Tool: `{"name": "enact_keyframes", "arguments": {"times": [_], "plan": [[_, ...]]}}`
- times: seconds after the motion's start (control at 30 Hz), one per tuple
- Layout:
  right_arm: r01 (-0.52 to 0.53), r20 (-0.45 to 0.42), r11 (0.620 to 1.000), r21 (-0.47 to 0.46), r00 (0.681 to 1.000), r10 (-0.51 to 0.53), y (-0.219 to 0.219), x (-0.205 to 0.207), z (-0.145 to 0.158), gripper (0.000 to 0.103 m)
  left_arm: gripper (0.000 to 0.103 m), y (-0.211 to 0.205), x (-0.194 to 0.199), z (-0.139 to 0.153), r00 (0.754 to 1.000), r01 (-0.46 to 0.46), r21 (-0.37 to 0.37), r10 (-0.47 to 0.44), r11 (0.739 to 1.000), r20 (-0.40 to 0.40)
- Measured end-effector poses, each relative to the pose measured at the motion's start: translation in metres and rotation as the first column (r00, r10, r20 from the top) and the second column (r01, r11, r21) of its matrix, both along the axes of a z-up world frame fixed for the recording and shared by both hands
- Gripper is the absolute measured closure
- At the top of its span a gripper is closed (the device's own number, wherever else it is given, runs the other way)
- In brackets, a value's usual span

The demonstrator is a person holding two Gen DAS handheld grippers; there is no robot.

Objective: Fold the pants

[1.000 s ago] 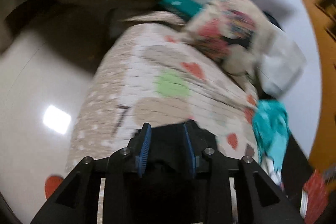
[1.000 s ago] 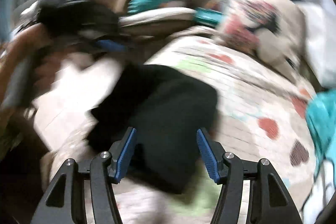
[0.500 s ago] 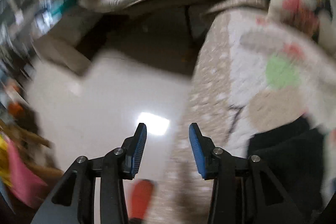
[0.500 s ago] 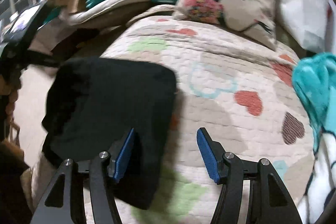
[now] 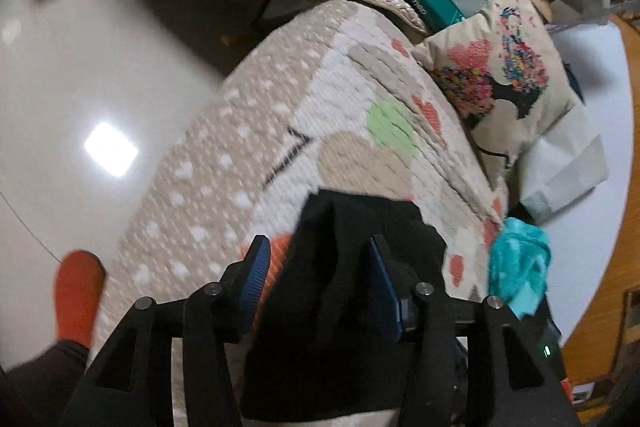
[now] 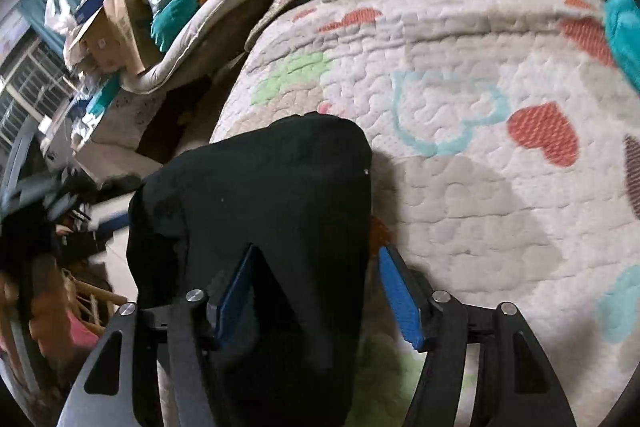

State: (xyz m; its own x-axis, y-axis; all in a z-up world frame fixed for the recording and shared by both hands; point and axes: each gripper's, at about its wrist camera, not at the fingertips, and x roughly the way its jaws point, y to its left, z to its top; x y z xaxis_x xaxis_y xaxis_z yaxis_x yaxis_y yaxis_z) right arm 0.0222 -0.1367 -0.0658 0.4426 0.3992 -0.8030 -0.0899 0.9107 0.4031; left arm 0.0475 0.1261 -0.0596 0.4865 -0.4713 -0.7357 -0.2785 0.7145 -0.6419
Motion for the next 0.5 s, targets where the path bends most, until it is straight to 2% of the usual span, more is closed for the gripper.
{"name": "enact_keyframes", "arguments": {"times": [0.13, 0.17, 0.27, 0.33, 0.4, 0.47, 0.5], "plan": [[0.018, -0.042, 0.996, 0.084, 0.999, -0.014, -0.009, 0.005, -0.008, 0.030, 0.046, -0.010, -0.010, -0.011, 1.000, 0.019, 0.002, -0.019, 1.000, 0.010], [0.020, -0.050, 0.995, 0.098, 0.999, -0.015, -0.010, 0.006, -0.010, 0.030, 0.041, -0.015, -0.010, -0.014, 1.000, 0.029, 0.022, -0.029, 0.999, 0.010], [0.019, -0.084, 0.985, 0.170, 0.996, -0.005, -0.013, 0.014, -0.018, 0.029, 0.036, -0.031, -0.003, -0.028, 0.997, 0.080, 0.087, -0.078, 0.993, -0.026], [0.017, -0.096, 0.976, 0.215, 0.995, 0.003, -0.013, 0.021, -0.022, 0.026, 0.032, -0.039, 0.000, -0.038, 0.992, 0.118, 0.075, -0.114, 0.990, -0.046], [0.012, -0.103, 0.968, 0.249, 0.995, 0.014, -0.011, 0.029, -0.026, 0.025, 0.032, -0.051, 0.000, -0.036, 0.988, 0.152, 0.152, -0.151, 0.977, -0.020], [0.017, -0.114, 0.961, 0.277, 0.993, 0.015, -0.009, 0.037, -0.027, 0.028, 0.048, -0.058, -0.001, -0.030, 0.983, 0.181, 0.182, -0.185, 0.966, 0.004], [0.020, -0.127, 0.959, 0.282, 0.992, 0.017, -0.008, 0.039, -0.027, 0.039, 0.053, -0.059, -0.002, -0.029, 0.981, 0.190, 0.172, -0.195, 0.967, 0.012]]}}
